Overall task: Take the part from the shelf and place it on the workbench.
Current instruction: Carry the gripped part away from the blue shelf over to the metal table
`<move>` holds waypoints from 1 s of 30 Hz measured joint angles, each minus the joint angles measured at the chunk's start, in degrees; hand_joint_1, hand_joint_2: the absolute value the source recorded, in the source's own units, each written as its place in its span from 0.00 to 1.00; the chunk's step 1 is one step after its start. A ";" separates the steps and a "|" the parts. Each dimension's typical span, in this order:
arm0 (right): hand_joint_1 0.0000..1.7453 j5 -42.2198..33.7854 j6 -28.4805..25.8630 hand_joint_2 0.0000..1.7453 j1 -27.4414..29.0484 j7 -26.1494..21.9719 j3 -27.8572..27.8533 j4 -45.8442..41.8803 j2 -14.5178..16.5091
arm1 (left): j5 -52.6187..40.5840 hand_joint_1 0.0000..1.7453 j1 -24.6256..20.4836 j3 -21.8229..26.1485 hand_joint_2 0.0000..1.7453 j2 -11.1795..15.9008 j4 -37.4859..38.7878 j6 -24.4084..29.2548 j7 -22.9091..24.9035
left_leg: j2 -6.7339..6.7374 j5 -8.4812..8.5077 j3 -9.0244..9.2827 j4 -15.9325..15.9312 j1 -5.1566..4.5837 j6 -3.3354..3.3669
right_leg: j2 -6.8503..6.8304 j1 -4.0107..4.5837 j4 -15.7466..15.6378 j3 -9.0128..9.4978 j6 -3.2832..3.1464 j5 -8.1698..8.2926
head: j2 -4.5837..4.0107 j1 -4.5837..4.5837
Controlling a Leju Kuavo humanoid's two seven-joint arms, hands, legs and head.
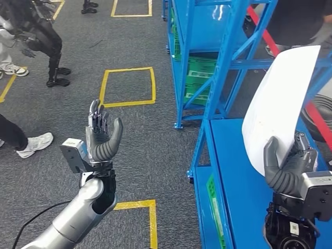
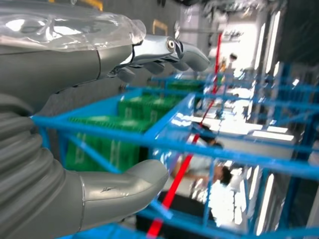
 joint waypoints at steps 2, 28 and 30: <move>1.00 0.00 0.00 1.00 0.07 0.00 -0.03 0.01 0.00 | -0.04 0.00 -0.14 -0.01 1.00 -0.08 -0.11 0.00 -0.01 | -1.37 -0.01 0.22 -0.08 0.07 0.52 | 3.29 -0.20 7.16 -3.27 0.23 -3.52 | 0.00 0.31; 1.00 0.00 0.09 1.00 -0.06 0.01 0.01 0.02 0.00 | -0.06 0.00 -0.31 -0.01 1.00 -0.11 -0.20 0.00 0.08 | 2.13 0.00 -0.47 0.39 0.28 -1.40 | -2.35 -0.12 -2.10 0.15 -0.10 2.23 | 0.00 -0.11; 1.00 0.01 0.09 1.00 -0.14 -0.01 -0.01 0.02 0.00 | -0.07 0.00 -0.32 0.00 1.00 -0.07 -0.22 0.00 0.06 | 0.71 0.02 -0.31 0.18 0.40 -0.60 | -1.61 -0.50 -1.22 0.13 0.51 1.11 | 0.00 0.12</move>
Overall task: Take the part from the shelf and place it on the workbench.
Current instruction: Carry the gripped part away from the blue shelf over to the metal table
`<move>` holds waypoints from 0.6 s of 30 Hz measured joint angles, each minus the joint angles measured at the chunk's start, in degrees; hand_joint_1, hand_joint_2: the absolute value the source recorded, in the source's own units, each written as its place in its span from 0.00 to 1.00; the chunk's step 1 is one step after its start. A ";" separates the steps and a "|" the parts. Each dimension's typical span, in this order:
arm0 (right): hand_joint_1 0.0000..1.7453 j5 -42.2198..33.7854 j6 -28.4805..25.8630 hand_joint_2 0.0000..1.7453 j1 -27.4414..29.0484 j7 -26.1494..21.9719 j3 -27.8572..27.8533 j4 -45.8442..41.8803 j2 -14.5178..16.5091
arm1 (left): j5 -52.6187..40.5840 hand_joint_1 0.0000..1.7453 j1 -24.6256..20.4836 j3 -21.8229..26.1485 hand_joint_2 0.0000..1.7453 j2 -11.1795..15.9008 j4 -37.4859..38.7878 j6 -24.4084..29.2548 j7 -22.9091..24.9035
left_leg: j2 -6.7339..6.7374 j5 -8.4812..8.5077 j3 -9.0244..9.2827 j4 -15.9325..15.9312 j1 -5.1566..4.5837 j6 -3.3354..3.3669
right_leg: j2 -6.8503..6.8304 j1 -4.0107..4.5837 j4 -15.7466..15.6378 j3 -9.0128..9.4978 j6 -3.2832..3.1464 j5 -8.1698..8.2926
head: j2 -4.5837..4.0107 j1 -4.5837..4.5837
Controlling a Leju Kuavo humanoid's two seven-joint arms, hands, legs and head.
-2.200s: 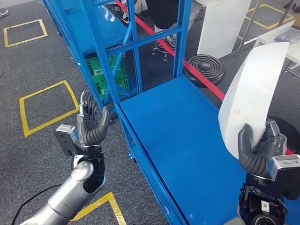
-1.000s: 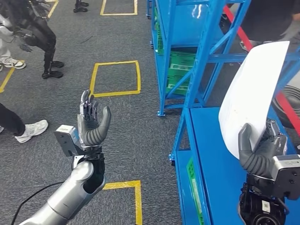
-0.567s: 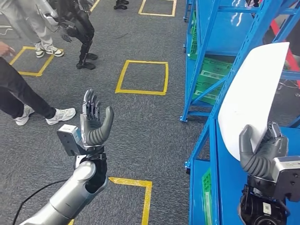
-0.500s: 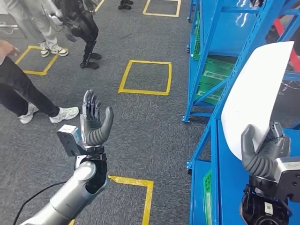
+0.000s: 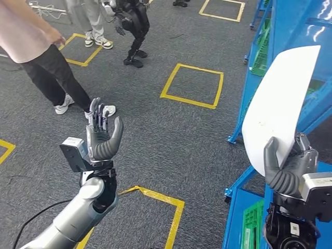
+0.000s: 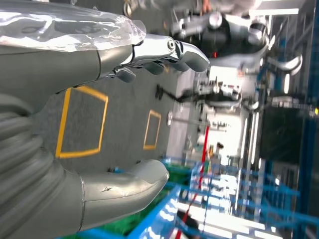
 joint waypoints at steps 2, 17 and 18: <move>1.00 0.00 0.00 1.00 -0.04 0.00 -0.04 0.01 0.00 | -0.01 0.00 -0.14 0.00 1.00 -0.05 -0.02 0.00 -0.02 | -1.44 0.11 0.23 -0.22 0.21 0.62 | 3.42 -0.26 5.68 -2.36 0.27 -3.35 | 0.00 0.33; 1.00 0.00 0.06 1.00 -0.08 -0.01 0.00 0.02 0.00 | 0.01 0.00 0.16 -0.07 1.00 -0.13 -0.02 -0.02 -0.04 | -5.50 -2.14 -2.58 4.31 -0.19 -1.26 | 7.84 -0.24 -1.62 -0.56 -2.54 2.60 | 0.00 0.11; 1.00 0.00 0.08 1.00 -0.08 0.00 -0.01 0.02 0.00 | 0.01 0.00 0.19 -0.08 1.00 -0.15 -0.02 -0.02 -0.05 | -3.77 -4.07 -4.34 8.14 -0.26 -1.58 | 7.08 -0.26 -1.68 -0.53 -2.69 2.62 | 0.00 -0.13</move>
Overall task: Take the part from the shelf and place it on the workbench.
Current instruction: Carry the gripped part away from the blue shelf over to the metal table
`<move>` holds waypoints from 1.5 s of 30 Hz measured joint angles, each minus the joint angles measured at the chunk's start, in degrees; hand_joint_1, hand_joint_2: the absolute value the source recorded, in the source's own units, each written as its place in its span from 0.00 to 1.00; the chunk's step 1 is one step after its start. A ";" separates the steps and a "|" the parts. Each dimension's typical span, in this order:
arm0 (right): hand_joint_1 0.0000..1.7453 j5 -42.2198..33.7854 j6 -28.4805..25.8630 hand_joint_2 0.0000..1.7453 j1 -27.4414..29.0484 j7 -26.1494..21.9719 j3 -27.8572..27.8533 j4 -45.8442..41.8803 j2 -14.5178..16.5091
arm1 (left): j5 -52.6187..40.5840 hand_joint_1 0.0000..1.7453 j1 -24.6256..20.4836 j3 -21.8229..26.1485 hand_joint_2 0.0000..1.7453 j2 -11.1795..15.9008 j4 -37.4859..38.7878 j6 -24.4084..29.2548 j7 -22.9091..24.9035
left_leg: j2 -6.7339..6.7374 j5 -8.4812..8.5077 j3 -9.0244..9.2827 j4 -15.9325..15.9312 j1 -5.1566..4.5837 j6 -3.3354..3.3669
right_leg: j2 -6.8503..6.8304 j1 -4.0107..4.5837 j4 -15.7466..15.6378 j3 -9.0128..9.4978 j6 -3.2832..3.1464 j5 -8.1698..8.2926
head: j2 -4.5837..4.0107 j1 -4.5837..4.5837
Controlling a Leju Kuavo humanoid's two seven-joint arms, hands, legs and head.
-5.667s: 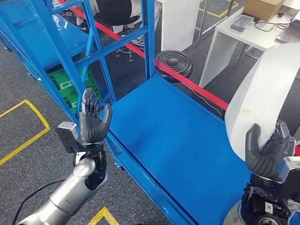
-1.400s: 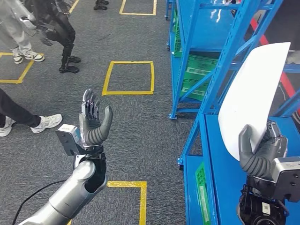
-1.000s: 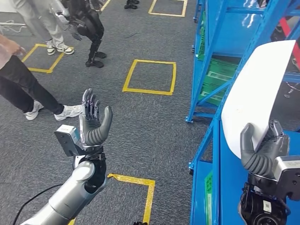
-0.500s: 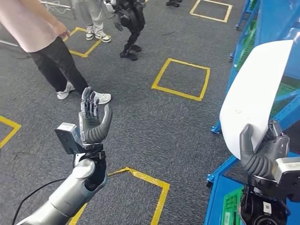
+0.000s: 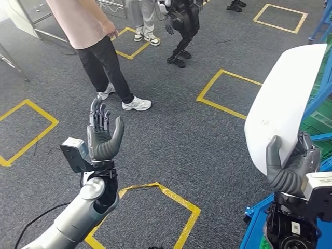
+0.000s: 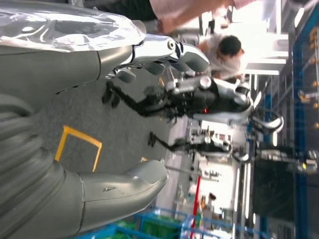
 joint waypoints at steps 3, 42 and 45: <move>1.00 -0.01 0.01 1.00 0.04 0.03 -0.01 0.01 0.00 | 0.00 0.00 0.20 -0.03 1.00 0.02 0.04 0.00 0.03 | 1.33 -2.44 -3.98 8.36 0.44 -0.88 | -2.17 -0.25 0.07 -0.01 0.01 -0.21 | 0.00 -0.80; 1.00 -0.01 0.44 1.00 0.81 0.00 -0.08 -0.01 0.02 | 0.16 0.00 -1.29 -0.20 1.00 -0.41 0.36 -0.51 0.61 | 4.13 3.75 4.79 -8.21 -0.21 1.56 | -7.79 1.01 0.89 0.51 1.61 -1.86 | 0.00 -0.75; 1.00 0.01 0.44 1.00 0.86 -0.06 -0.15 -0.02 0.02 | 0.18 0.00 -1.63 -0.20 1.00 -0.54 0.46 -0.54 0.59 | 2.26 4.00 4.97 -8.57 0.27 2.50 | -3.44 0.52 6.78 -1.79 2.36 -5.83 | 0.00 -0.24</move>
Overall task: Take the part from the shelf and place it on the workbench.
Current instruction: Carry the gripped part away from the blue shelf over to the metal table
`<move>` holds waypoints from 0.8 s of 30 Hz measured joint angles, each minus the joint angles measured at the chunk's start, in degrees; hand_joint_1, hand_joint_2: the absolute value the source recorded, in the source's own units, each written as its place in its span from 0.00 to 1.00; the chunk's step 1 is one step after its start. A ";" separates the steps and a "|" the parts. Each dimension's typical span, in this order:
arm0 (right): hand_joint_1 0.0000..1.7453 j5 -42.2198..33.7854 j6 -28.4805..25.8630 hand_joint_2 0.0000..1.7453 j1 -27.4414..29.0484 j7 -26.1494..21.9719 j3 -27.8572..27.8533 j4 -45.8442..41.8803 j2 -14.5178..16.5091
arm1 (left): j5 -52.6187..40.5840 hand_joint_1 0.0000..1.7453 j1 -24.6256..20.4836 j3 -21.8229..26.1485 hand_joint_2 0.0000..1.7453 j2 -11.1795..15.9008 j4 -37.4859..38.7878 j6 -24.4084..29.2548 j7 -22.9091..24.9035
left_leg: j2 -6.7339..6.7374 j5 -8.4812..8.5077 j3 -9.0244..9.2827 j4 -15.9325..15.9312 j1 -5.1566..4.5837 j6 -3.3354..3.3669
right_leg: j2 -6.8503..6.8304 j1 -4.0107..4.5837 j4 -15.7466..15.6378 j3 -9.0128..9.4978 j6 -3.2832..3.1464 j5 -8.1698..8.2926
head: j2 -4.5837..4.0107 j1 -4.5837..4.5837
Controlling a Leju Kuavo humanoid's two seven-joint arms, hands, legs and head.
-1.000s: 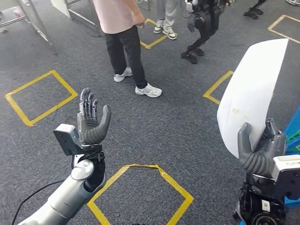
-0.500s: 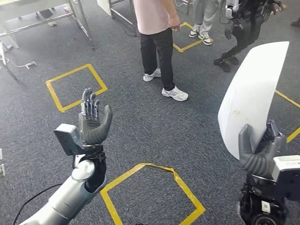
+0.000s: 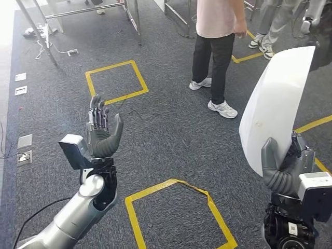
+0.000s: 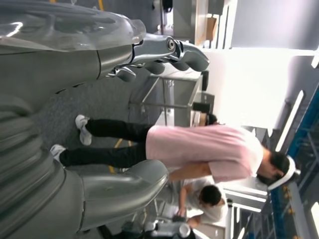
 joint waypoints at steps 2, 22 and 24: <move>1.00 -0.01 0.01 1.00 0.24 -0.01 0.01 0.01 0.00 | 0.04 0.00 -0.16 -0.01 1.00 -0.14 0.19 -0.04 -0.01 | -1.43 0.06 -0.06 0.01 -0.04 0.29 | 2.03 -0.03 8.46 -3.88 0.14 -3.86 | 0.00 0.39; 1.00 -2.31 0.08 1.00 -0.90 1.02 0.18 0.32 -0.04 | 2.15 0.00 -0.08 -0.09 1.00 0.08 1.14 0.14 -0.61 | 1.04 -2.47 -4.72 9.20 -0.29 -2.58 | -1.70 -0.18 -5.80 1.68 -2.43 4.51 | 0.00 -0.72; 1.00 -2.61 -0.05 1.00 -1.31 0.98 0.19 0.43 -0.04 | 2.38 0.00 -0.15 -0.09 1.00 0.11 1.16 0.17 -0.79 | 3.15 -0.36 -0.92 2.09 -0.81 -1.77 | -2.97 0.25 -5.71 1.85 -2.01 4.17 | 0.00 -0.91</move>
